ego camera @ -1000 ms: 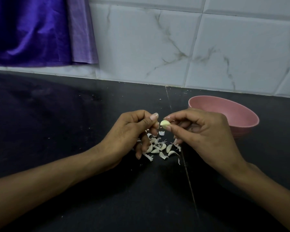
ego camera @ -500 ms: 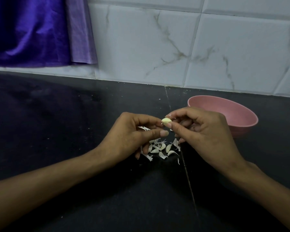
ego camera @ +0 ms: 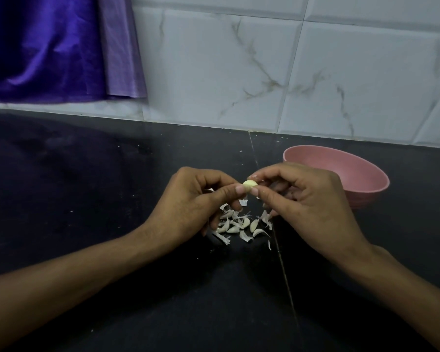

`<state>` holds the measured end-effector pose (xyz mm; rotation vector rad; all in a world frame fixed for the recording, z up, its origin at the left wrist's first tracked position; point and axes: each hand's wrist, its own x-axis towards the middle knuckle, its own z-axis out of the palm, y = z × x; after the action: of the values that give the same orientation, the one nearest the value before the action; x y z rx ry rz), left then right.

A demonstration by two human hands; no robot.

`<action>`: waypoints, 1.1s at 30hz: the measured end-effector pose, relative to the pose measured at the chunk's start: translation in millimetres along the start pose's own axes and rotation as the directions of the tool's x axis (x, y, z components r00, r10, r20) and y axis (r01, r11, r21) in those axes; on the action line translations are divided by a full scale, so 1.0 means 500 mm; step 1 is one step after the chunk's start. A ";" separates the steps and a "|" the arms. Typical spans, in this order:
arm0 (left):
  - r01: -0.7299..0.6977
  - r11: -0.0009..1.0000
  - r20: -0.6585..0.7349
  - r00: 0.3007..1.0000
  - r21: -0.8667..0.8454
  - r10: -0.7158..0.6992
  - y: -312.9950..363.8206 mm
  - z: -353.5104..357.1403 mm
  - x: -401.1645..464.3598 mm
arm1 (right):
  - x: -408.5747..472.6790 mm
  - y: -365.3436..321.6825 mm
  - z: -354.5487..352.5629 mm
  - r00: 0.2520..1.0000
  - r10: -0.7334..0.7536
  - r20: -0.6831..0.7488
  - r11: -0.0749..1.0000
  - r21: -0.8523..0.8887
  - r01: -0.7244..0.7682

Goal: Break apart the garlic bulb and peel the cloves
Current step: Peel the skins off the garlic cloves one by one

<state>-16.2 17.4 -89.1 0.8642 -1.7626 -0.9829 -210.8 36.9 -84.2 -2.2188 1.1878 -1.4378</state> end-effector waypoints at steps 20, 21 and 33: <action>-0.113 0.973 -0.160 0.976 0.203 0.146 -0.017 -0.016 0.012 | 0.003 0.015 -0.001 0.999 -0.011 -0.040 1.000 -0.025 0.010; -0.127 0.964 -0.155 0.974 0.232 0.166 -0.021 -0.017 0.015 | 0.004 0.017 -0.001 0.999 -0.011 -0.041 1.000 -0.023 0.010; -0.246 0.816 -0.091 0.936 0.523 0.340 -0.045 -0.033 0.029 | 0.006 0.033 0.000 0.999 -0.034 -0.008 0.998 -0.056 0.033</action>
<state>-2.5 -9.2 -99.2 0.9248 -1.9507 -0.2193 -218.5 24.1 -91.6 -2.2823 1.2133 -1.4457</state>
